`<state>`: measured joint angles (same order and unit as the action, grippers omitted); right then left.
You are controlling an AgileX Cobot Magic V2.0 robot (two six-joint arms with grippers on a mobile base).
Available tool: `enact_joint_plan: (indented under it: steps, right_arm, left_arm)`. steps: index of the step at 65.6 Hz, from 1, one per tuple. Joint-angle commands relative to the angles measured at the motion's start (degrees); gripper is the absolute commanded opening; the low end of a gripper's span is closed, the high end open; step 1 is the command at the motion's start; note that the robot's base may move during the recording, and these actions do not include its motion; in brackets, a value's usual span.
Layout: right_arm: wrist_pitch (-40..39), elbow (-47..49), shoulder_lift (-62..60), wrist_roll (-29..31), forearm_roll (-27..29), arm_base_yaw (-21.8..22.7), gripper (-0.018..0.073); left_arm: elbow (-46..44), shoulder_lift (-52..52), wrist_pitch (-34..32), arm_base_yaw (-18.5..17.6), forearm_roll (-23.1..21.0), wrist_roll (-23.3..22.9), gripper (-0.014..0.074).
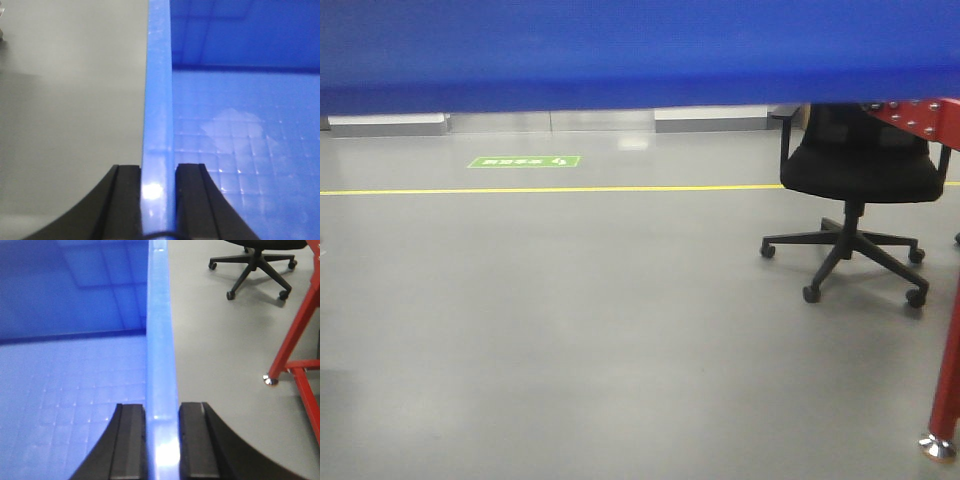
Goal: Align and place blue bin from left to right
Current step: 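Hold the blue bin with both grippers while driving across the floor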
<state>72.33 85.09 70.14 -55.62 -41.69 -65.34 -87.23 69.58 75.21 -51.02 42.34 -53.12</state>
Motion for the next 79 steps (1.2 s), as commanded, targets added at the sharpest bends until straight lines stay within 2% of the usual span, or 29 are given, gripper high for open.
enact_joint_plan:
  steps: [1,79]
  right_arm:
    - [-10.4,1.1,0.1,-0.1,-1.1,-0.5,-0.0079]
    - [-10.8,1.1,0.1,-0.1,-1.1,-0.5,-0.0079]
  left_arm:
    - [-1.0,-0.1,-6.6,-0.6,-0.6,-0.2,-0.0111]
    - [-1.0,-0.1,-6.6,-0.6,-0.6,-0.2,-0.0111]
